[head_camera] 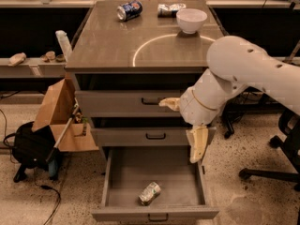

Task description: Pick 7up can from bottom drawer and place on counter

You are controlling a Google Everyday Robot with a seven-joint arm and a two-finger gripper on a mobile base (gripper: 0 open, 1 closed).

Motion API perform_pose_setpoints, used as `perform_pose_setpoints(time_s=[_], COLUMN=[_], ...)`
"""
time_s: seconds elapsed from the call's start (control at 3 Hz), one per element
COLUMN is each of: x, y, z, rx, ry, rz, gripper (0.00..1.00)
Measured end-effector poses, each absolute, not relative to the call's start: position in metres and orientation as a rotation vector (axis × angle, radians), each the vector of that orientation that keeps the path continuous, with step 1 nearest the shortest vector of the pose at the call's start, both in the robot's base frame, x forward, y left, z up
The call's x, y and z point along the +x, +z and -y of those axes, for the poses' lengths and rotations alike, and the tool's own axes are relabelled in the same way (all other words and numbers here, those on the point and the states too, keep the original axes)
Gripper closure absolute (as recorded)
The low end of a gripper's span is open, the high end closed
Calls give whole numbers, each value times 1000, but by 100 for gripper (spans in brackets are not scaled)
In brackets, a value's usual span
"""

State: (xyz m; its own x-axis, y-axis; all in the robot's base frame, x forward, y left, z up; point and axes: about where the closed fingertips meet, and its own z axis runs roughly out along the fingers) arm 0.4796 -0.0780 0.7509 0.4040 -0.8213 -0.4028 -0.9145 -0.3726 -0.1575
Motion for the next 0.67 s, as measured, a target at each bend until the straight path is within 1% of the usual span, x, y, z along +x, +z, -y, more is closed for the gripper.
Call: perform_pose_setpoints(time_s=[0.67], x=[490], y=[706], z=[62], rx=[-2331], ry=[392], rz=[-1493], gripper=[0])
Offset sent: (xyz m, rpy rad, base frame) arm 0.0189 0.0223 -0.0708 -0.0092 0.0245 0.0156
